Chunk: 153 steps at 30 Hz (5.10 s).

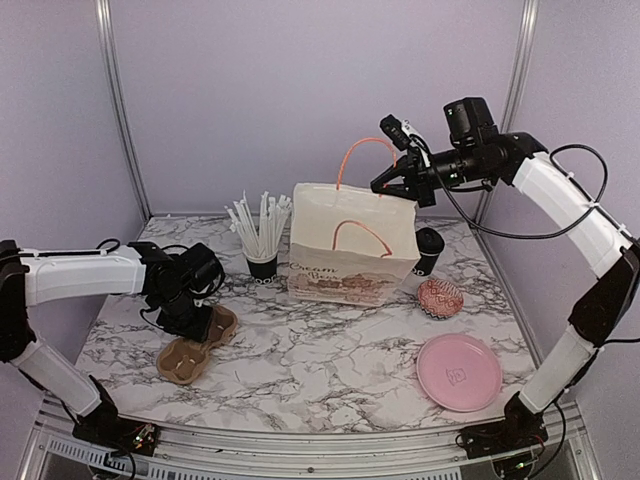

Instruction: Pack the takeout coffee

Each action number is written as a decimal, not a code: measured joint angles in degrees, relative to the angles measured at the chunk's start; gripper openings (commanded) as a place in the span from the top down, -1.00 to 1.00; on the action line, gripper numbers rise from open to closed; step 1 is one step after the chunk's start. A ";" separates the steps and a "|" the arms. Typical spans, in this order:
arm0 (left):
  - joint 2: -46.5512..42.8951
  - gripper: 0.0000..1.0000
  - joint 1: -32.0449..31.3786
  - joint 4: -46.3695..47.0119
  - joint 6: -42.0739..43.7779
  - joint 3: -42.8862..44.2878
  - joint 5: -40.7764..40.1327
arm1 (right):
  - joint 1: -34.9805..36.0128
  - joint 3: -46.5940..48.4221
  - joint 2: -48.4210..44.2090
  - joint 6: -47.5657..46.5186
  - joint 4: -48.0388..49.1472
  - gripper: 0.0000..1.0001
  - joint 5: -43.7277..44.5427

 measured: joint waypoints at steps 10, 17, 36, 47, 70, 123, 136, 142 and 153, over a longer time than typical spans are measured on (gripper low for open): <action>3.21 0.18 0.39 -0.44 2.32 0.02 2.10 | 0.24 -1.66 -0.35 -4.52 -3.06 1.00 -4.04; 3.41 0.32 0.39 -0.42 2.97 0.02 3.21 | 0.26 -1.66 -0.22 -5.09 -3.04 1.00 -5.18; -12.02 0.46 0.39 -6.78 2.54 13.25 4.24 | 0.68 -3.52 -0.04 -6.54 -4.11 1.00 -5.97; -25.92 0.50 -2.32 -1.86 10.93 35.43 12.13 | 5.03 -2.99 3.41 -9.40 -11.39 1.00 -7.89; -10.86 0.45 -14.47 22.53 22.69 35.60 35.82 | 10.12 9.46 13.64 -9.64 -26.40 1.00 -21.35; 2.60 0.39 -14.23 3.93 31.82 34.69 29.99 | -11.54 2.16 8.83 -14.58 -28.22 -0.25 -21.81; 12.41 0.36 -19.06 -5.53 32.76 40.70 21.68 | -11.54 -3.96 6.36 -15.41 -25.62 -0.25 -21.44; 16.96 0.34 -20.83 -9.14 32.85 41.51 18.21 | -11.54 -6.14 4.52 -15.58 -24.48 -0.25 -21.31; 24.59 0.23 -22.14 -12.02 32.48 44.65 15.06 | -11.54 -8.90 4.28 -16.06 -23.96 -0.25 -20.59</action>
